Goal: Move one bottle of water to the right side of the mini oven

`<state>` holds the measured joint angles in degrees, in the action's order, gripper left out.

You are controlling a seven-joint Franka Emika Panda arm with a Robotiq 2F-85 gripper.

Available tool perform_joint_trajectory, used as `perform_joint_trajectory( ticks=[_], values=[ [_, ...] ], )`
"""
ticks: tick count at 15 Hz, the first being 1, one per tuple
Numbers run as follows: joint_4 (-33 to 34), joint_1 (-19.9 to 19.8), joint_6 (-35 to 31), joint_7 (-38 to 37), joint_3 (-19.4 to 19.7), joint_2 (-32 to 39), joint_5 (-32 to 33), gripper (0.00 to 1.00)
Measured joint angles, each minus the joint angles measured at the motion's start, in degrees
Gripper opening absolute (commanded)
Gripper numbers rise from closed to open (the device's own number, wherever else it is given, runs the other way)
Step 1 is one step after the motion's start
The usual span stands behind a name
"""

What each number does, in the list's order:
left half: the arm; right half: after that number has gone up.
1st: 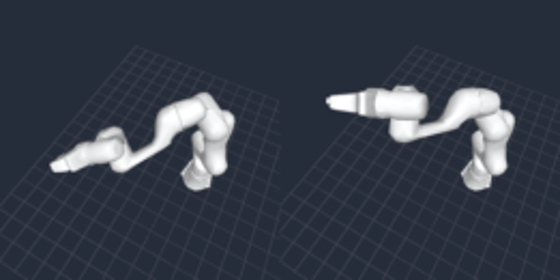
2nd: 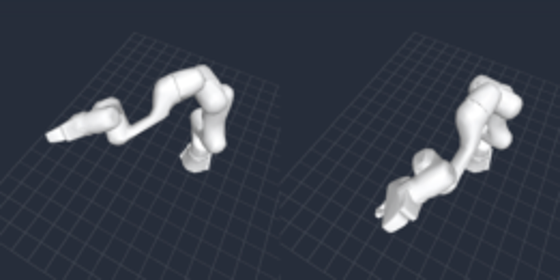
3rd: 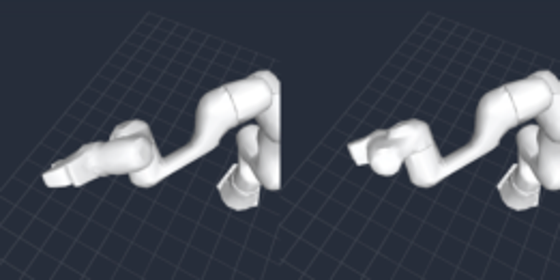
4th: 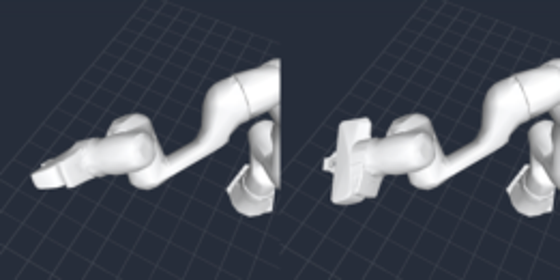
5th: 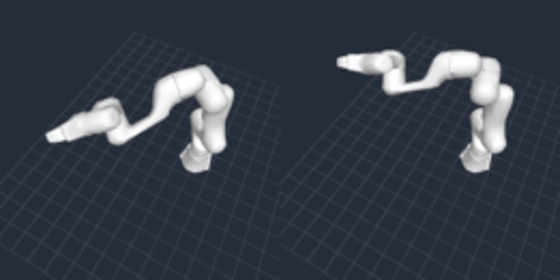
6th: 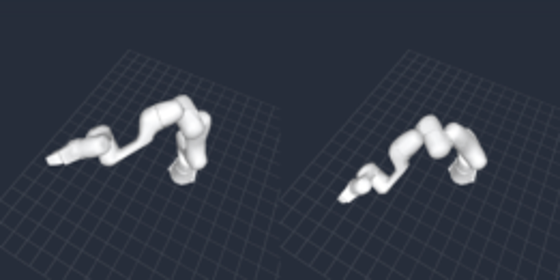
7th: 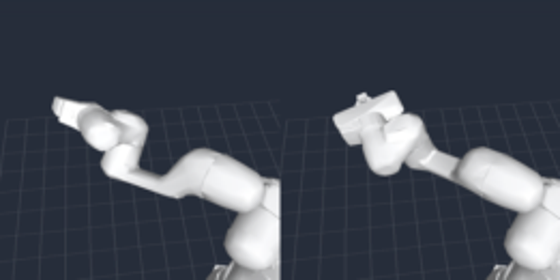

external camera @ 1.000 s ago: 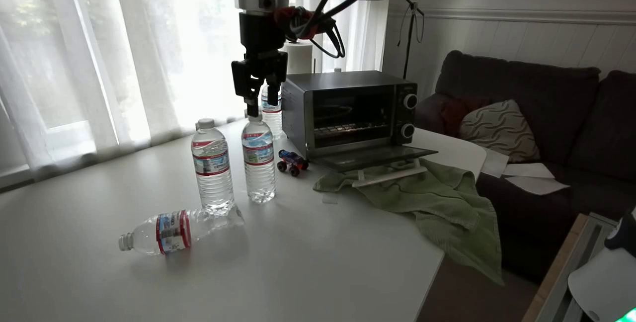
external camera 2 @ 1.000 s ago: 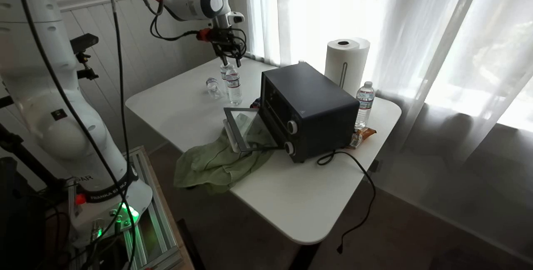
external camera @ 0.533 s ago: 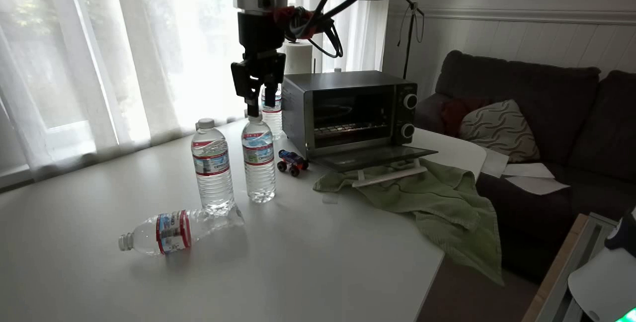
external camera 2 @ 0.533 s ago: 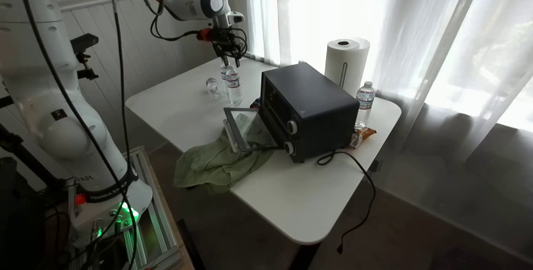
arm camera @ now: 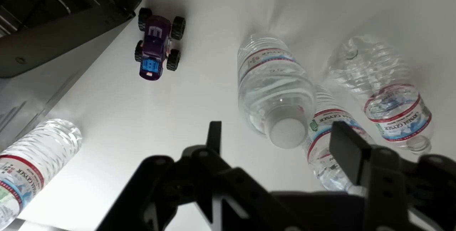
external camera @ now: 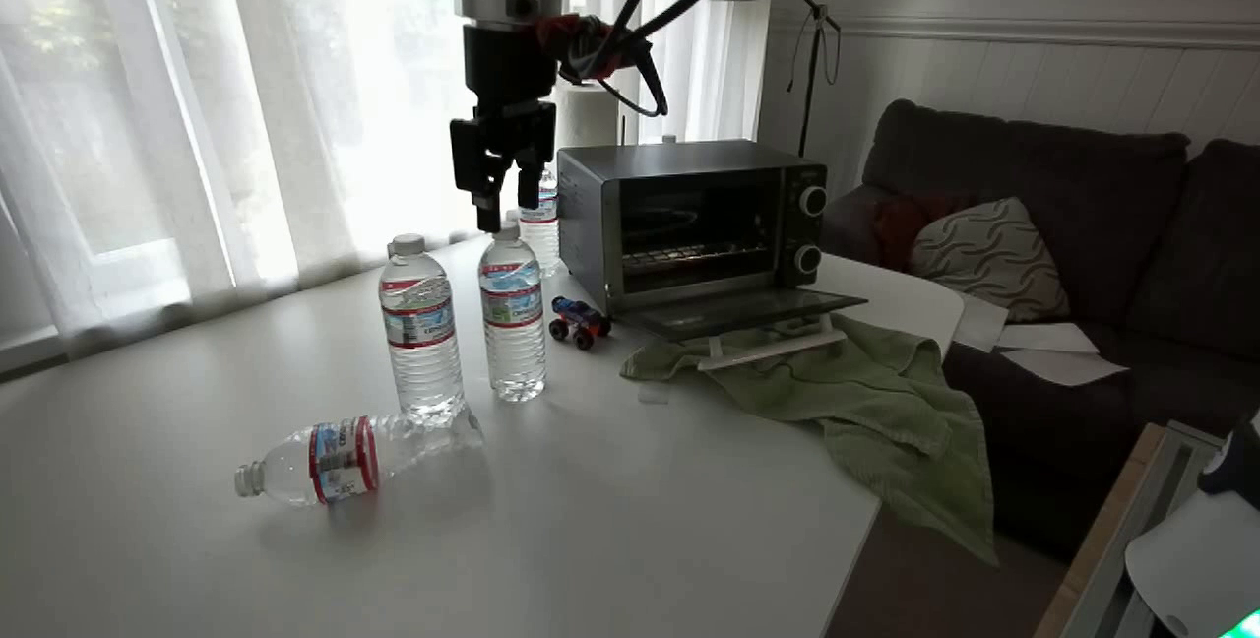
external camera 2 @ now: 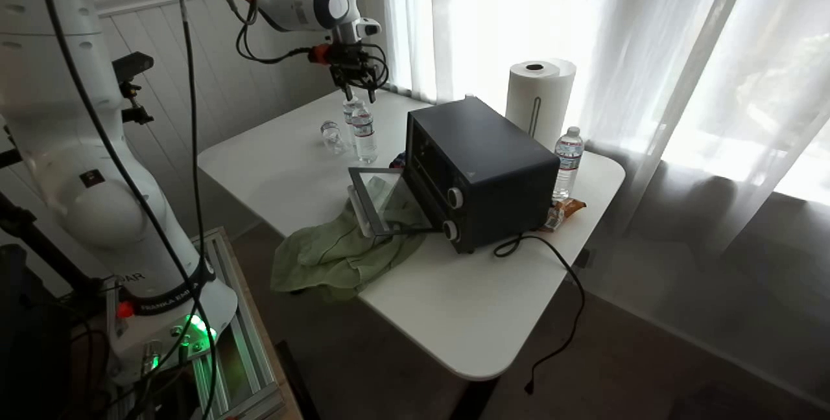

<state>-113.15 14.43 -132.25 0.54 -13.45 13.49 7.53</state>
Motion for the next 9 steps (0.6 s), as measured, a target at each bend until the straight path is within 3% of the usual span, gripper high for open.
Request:
perform_joint_trajectory(
  ticks=[5,9],
  values=[
    [0.4,0.0,0.0,2.7,-0.1,1.1,-1.8,0.70],
    [1.2,0.0,0.0,3.5,-0.1,2.3,-1.9,0.36]
  ],
)
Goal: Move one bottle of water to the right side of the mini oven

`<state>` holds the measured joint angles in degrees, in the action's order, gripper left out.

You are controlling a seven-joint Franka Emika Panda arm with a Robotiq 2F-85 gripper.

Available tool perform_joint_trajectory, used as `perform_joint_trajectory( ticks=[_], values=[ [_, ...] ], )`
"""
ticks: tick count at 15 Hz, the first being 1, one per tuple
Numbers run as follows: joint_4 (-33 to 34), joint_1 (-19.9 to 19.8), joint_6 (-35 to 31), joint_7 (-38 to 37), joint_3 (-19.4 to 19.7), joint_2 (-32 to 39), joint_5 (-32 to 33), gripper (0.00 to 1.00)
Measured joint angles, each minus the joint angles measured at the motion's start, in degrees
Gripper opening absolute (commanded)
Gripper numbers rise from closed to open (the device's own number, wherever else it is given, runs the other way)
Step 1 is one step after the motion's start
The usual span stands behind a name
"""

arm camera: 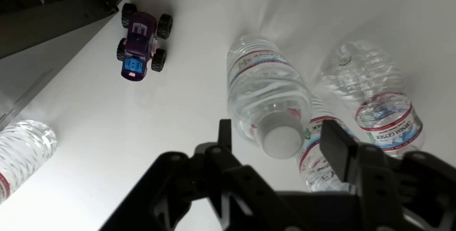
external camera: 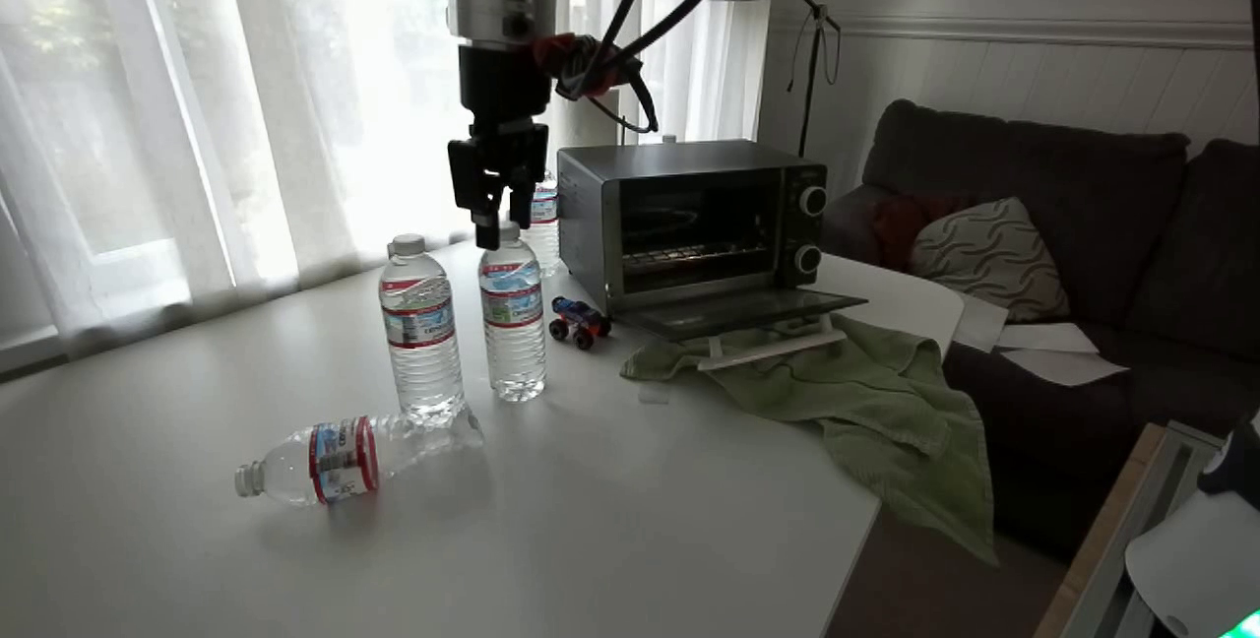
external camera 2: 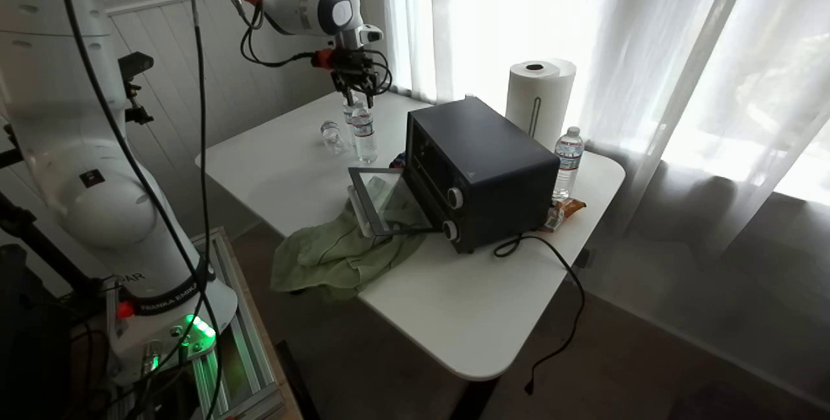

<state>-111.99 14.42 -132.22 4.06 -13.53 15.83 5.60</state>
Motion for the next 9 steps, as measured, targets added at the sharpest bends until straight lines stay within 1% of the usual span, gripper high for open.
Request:
perform_joint_trajectory(
  ticks=[4,9],
  values=[
    [0.8,0.0,0.9,0.0,0.0,0.4,0.0,0.08],
    [1.9,0.1,5.8,0.0,-0.1,0.4,0.0,0.08]
  ],
)
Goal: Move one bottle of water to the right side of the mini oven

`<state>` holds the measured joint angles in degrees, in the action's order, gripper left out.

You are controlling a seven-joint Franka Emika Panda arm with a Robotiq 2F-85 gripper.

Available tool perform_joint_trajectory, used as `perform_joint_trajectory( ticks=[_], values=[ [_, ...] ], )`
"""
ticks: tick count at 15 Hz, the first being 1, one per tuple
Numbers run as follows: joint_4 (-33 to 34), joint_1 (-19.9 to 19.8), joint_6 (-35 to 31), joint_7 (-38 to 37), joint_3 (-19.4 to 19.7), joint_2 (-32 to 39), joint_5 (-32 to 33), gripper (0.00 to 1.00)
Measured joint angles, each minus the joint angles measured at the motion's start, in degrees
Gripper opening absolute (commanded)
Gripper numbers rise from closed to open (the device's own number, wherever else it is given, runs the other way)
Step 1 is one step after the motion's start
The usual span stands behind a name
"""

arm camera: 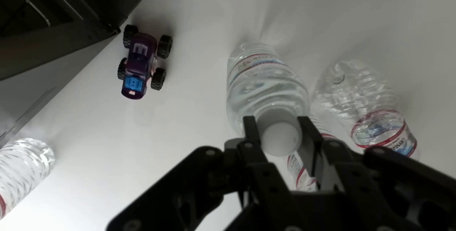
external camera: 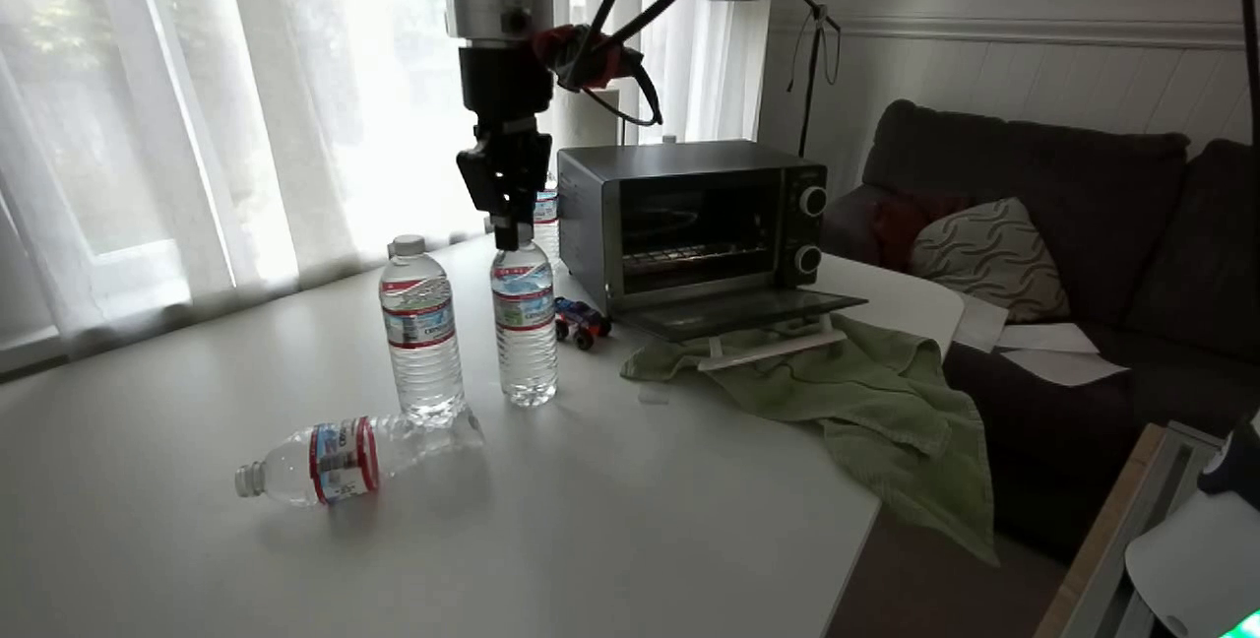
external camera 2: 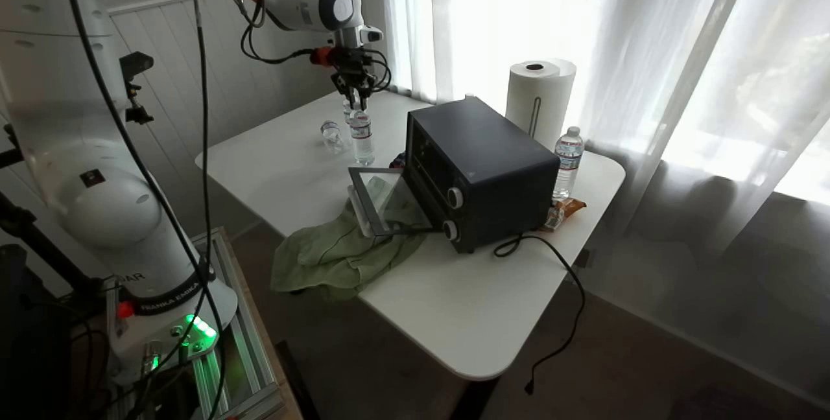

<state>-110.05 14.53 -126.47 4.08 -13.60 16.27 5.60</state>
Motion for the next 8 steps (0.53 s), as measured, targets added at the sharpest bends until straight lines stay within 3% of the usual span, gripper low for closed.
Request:
perform_joint_trajectory(
  ticks=[8],
  values=[
    [0.8,-0.2,9.9,-0.3,0.1,-4.5,0.0,0.08]
  ],
)
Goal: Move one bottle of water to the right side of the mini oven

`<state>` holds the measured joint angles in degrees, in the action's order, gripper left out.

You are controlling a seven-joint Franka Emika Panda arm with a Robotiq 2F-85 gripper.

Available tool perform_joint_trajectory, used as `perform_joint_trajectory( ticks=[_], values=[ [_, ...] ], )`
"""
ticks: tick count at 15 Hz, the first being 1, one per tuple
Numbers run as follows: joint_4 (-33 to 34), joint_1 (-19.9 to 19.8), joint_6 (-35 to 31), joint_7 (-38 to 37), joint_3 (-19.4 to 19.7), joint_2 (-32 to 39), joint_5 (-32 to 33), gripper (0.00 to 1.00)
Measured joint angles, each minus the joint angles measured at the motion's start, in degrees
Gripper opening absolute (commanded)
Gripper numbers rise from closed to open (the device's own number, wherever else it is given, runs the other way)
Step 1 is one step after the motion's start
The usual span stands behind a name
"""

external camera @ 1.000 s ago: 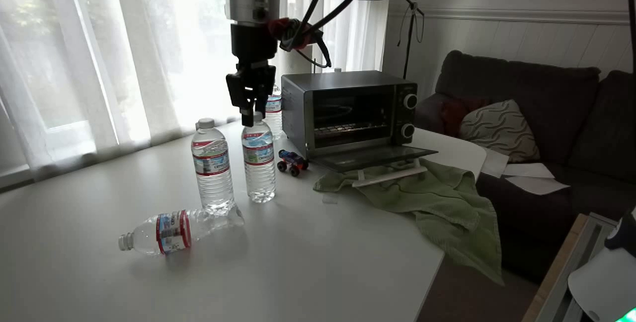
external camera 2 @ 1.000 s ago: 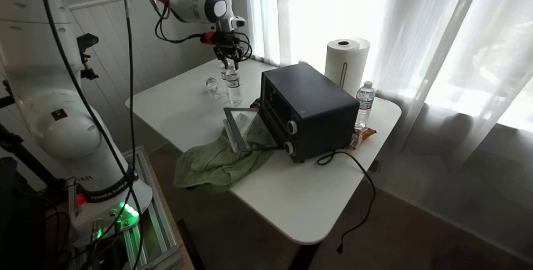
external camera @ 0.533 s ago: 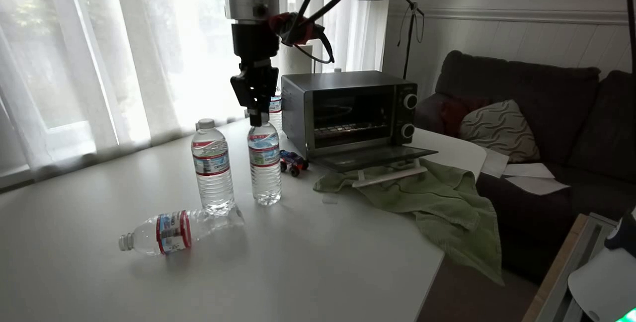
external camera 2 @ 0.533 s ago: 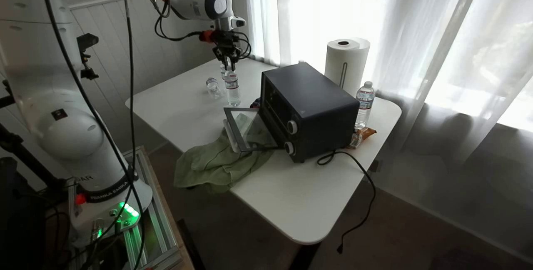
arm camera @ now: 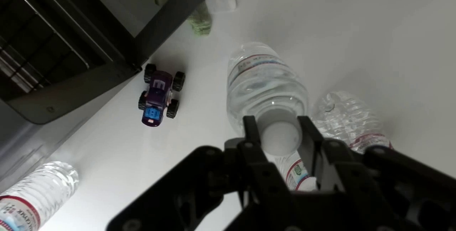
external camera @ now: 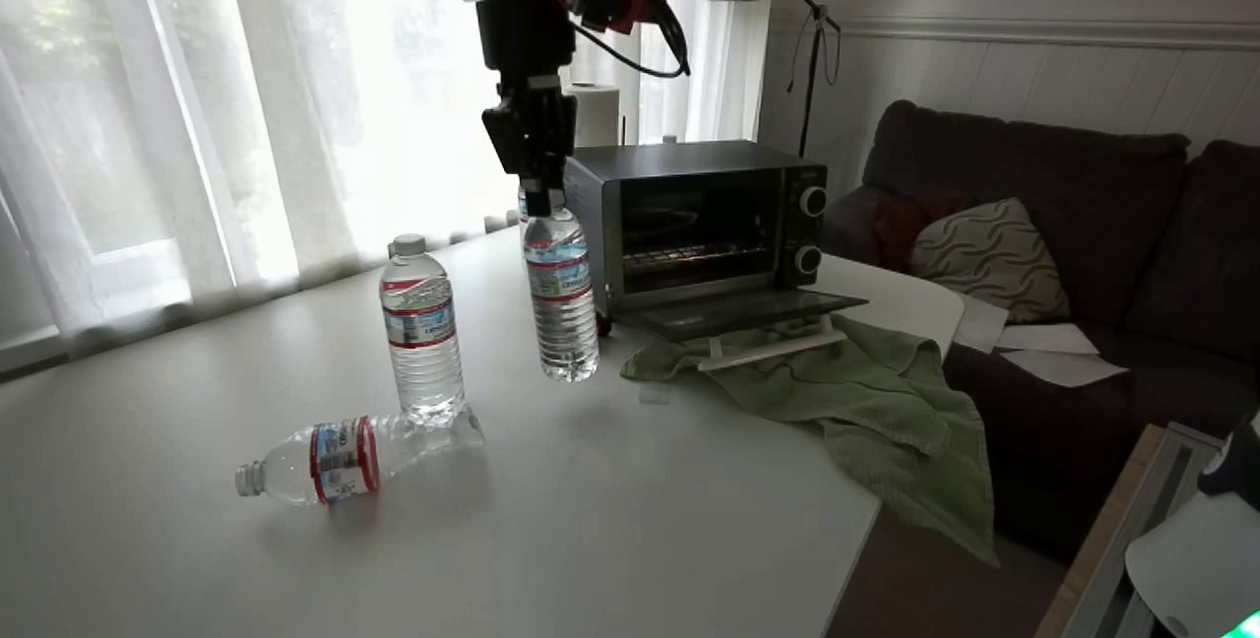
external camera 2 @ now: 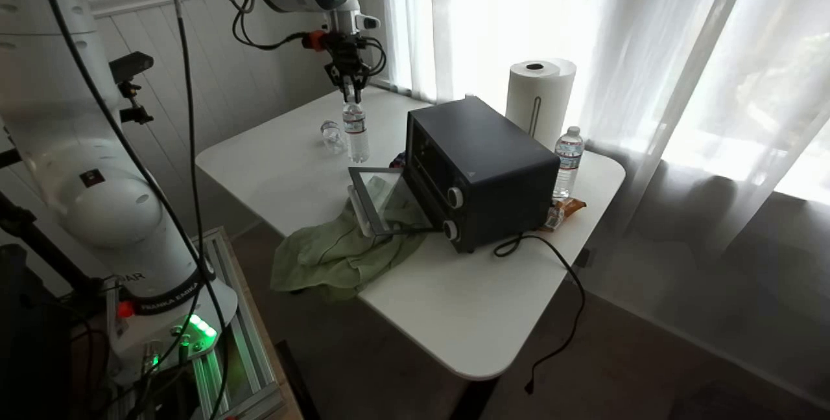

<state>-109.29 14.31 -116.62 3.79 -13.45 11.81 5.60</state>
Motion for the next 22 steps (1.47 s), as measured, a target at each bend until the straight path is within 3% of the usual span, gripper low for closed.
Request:
perform_joint_trajectory(
  ticks=[13,22],
  values=[
    [-0.2,-1.9,20.9,-0.3,1.9,-19.4,-2.7,0.08],
    [-3.0,-8.5,23.9,-2.5,8.6,-31.3,-2.7,0.08]
  ],
)
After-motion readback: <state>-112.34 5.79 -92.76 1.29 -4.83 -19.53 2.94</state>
